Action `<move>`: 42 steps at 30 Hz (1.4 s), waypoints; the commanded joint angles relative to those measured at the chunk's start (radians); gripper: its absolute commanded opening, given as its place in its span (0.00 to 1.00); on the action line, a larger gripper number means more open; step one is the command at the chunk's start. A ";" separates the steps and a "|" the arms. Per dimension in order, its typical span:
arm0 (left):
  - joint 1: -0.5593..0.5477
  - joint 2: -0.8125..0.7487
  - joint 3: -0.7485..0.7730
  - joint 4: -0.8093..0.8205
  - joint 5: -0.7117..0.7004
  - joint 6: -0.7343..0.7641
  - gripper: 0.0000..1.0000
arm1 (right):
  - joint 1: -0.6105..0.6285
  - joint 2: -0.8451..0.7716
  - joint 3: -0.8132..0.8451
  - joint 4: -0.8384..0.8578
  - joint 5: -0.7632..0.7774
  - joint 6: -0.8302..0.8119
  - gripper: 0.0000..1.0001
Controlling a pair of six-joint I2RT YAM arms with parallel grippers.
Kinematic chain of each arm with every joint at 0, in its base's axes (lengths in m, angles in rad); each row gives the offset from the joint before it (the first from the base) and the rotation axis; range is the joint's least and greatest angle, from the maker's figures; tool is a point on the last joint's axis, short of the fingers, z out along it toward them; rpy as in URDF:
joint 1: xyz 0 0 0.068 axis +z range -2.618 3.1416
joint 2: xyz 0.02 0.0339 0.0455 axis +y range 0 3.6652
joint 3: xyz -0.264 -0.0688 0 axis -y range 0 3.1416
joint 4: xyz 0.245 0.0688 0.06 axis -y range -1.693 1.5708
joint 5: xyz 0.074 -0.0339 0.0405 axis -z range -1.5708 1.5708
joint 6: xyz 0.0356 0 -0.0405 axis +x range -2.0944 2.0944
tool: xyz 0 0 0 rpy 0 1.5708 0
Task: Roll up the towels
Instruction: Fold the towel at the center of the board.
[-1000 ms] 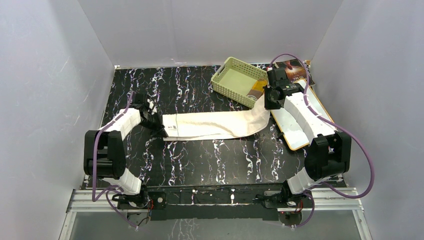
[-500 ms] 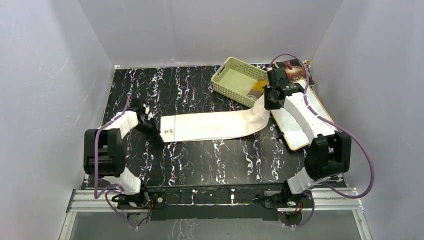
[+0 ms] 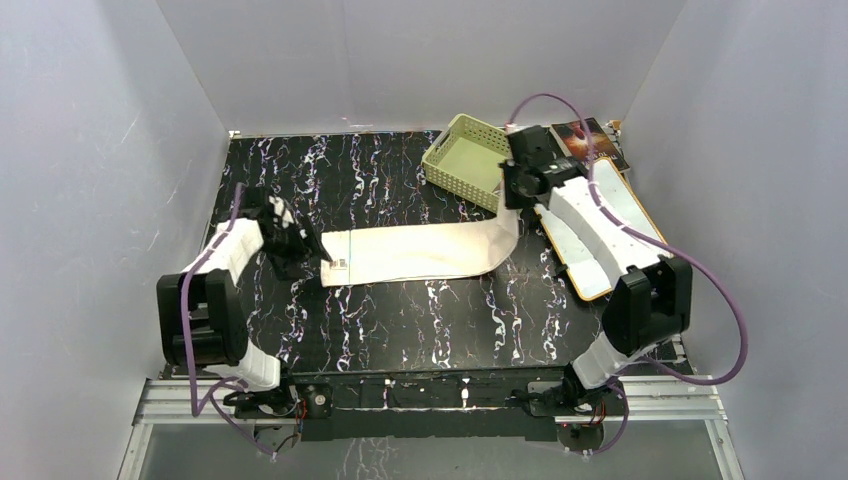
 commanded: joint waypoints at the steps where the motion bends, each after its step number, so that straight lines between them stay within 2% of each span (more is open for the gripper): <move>1: 0.122 -0.088 0.133 -0.059 0.121 -0.009 0.76 | 0.178 0.081 0.188 0.051 -0.003 0.055 0.00; 5: 0.241 -0.093 0.204 -0.080 0.197 -0.032 0.76 | 0.306 0.225 0.368 0.053 -0.035 0.091 0.00; 10: 0.365 -0.112 0.252 0.001 0.306 -0.133 0.76 | 0.417 0.433 0.624 0.045 -0.126 0.121 0.00; 14: 0.384 -0.132 0.273 0.060 0.341 -0.196 0.76 | 0.482 0.615 0.854 0.032 -0.195 0.154 0.00; 18: 0.384 -0.143 0.262 0.074 0.354 -0.211 0.76 | 0.521 0.761 0.982 0.065 -0.276 0.205 0.00; 23: 0.386 -0.147 0.239 0.073 0.367 -0.204 0.76 | 0.563 0.806 0.995 0.116 -0.339 0.245 0.00; 41: 0.387 -0.129 0.243 0.059 0.362 -0.185 0.76 | 0.636 0.829 0.938 0.197 -0.383 0.307 0.00; 42: 0.387 -0.131 0.242 0.061 0.360 -0.184 0.76 | 0.636 0.834 0.938 0.199 -0.389 0.311 0.09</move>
